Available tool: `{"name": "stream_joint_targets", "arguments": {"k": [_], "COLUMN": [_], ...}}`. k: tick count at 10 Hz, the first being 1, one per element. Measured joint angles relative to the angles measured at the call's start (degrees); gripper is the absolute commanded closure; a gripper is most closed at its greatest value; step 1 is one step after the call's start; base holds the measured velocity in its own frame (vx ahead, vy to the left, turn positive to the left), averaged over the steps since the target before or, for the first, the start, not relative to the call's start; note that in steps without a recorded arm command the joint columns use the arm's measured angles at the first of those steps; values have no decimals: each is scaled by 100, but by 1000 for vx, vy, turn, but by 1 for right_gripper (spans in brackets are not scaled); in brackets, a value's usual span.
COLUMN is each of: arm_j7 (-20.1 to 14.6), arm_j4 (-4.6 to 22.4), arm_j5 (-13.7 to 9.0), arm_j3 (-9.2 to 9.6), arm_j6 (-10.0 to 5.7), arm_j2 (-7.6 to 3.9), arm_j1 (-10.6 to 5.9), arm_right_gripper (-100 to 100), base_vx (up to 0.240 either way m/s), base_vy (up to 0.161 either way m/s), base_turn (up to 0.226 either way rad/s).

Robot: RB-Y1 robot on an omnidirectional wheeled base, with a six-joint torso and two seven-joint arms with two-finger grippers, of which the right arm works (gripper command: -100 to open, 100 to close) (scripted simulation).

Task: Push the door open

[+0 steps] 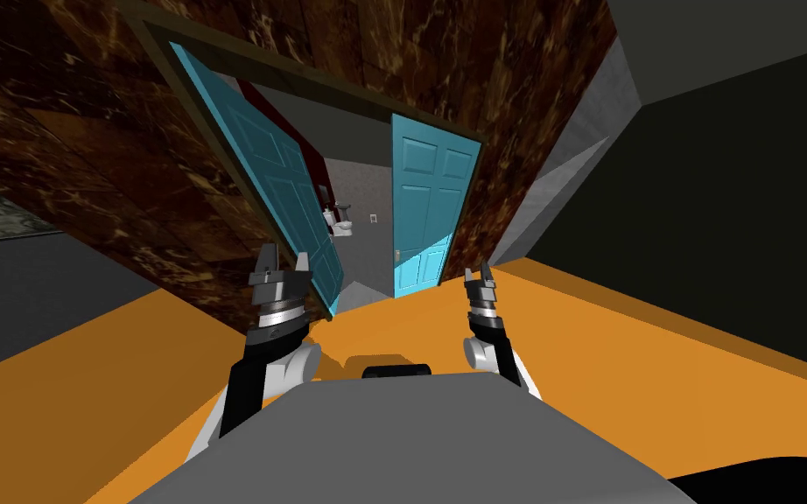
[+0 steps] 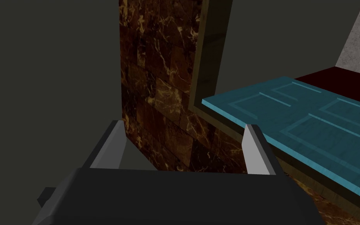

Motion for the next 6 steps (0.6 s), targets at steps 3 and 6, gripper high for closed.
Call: {"name": "stream_joint_targets", "arguments": {"k": [3,6], "arm_j7": [-24,-54], "arm_j4": [464,990], "arm_j5": [9,13], "arm_j3": [76,127], "arm_j6": [-109,-182], "arm_j2": [-44,-86], "arm_j1": [-141,-394], "arm_right_gripper": [-100,-100], "base_vx": [97,105], "base_vy": [15,9], "base_turn": [46,41]}}
